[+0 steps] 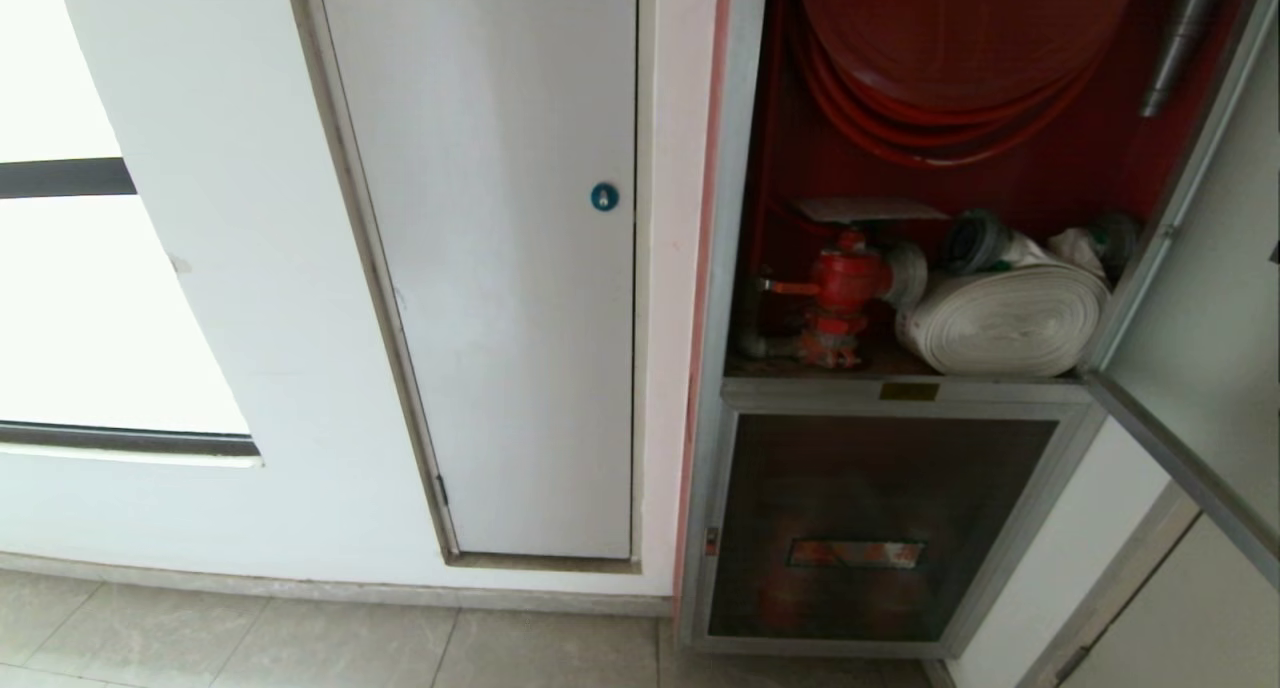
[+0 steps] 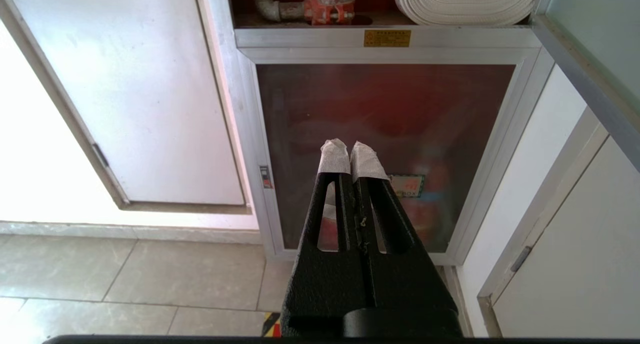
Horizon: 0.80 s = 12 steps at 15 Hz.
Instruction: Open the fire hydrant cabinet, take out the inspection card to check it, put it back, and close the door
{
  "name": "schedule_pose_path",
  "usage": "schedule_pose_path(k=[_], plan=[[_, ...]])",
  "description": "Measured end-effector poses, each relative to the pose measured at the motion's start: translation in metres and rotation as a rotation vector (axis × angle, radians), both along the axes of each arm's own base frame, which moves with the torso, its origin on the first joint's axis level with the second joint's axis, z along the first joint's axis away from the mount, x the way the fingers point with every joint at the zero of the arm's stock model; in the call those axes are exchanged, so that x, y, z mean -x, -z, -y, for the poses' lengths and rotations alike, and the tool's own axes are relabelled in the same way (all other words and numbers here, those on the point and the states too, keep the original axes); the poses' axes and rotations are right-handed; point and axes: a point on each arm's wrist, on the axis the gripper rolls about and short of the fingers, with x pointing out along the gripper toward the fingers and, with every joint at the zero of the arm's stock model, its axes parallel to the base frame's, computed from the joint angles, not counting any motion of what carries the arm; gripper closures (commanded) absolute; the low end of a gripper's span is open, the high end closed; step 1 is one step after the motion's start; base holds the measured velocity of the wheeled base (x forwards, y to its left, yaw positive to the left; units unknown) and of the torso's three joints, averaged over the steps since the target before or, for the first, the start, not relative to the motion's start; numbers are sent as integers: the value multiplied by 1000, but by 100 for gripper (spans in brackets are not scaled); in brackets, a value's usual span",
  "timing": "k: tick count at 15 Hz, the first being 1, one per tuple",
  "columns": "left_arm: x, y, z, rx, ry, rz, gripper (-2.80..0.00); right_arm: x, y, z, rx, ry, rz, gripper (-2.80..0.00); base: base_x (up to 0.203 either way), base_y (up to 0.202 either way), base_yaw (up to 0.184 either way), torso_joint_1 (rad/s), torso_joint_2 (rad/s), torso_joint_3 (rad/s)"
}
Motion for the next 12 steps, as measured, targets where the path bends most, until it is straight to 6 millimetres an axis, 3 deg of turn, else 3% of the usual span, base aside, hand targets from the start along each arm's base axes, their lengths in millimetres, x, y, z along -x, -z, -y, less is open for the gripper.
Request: schedule_pose_path(k=[4, 12], plan=[[0, 0, 0, 0, 0, 0, 0, 1, -1, 0, 1, 3, -1, 0, 0, 0, 0, 0, 0, 0], [0, 0, 0, 0, 0, 0, 0, 14, -54, 2, -1, 97, 59, 0, 0, 0, 0, 0, 0, 0]])
